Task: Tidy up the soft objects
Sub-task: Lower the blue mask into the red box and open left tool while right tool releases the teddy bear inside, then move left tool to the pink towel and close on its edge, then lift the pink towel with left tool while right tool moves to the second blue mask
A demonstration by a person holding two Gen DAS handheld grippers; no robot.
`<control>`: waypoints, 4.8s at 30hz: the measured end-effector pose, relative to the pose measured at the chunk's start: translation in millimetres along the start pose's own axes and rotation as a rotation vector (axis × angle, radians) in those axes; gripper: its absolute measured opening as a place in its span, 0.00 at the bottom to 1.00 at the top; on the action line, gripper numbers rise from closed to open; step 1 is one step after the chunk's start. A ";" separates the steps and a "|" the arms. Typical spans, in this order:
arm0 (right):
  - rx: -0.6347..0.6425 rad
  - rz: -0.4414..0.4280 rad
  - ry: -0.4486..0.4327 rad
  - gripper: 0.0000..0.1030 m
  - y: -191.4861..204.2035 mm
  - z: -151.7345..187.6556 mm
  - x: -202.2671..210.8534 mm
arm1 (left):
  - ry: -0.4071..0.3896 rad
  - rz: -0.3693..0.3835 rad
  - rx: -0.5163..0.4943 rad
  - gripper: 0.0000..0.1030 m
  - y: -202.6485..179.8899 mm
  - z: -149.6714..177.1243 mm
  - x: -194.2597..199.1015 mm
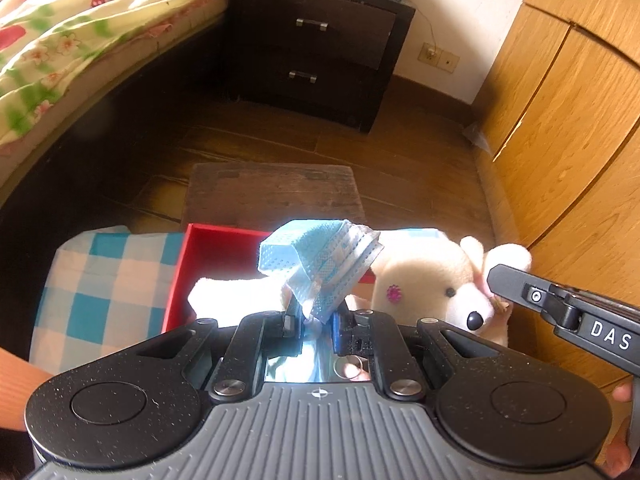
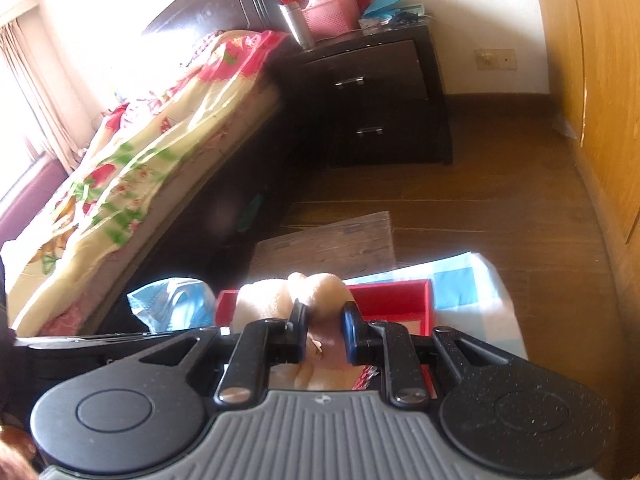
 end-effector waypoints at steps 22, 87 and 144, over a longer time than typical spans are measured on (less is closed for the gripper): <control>-0.063 0.130 0.078 0.18 -29.8 -10.9 -51.4 | 0.016 -0.037 0.025 0.46 2.7 -4.6 -28.1; 0.146 -0.034 0.311 0.39 39.2 166.1 -9.2 | 0.275 -0.096 0.031 0.03 47.7 173.4 -33.5; 0.357 0.004 0.355 0.41 63.5 195.0 -22.6 | 0.208 0.024 0.177 0.08 79.5 150.3 -5.4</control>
Point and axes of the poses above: each gripper's, at about its wrist camera, not at the fingertips, and x roughly against the way its jaws point, y to its left, z to its underside, the point moved 2 cm from there along -x, roughly the way its jaws point, and after that the axes turned 7 degrees about y, right-handed, at the moved point
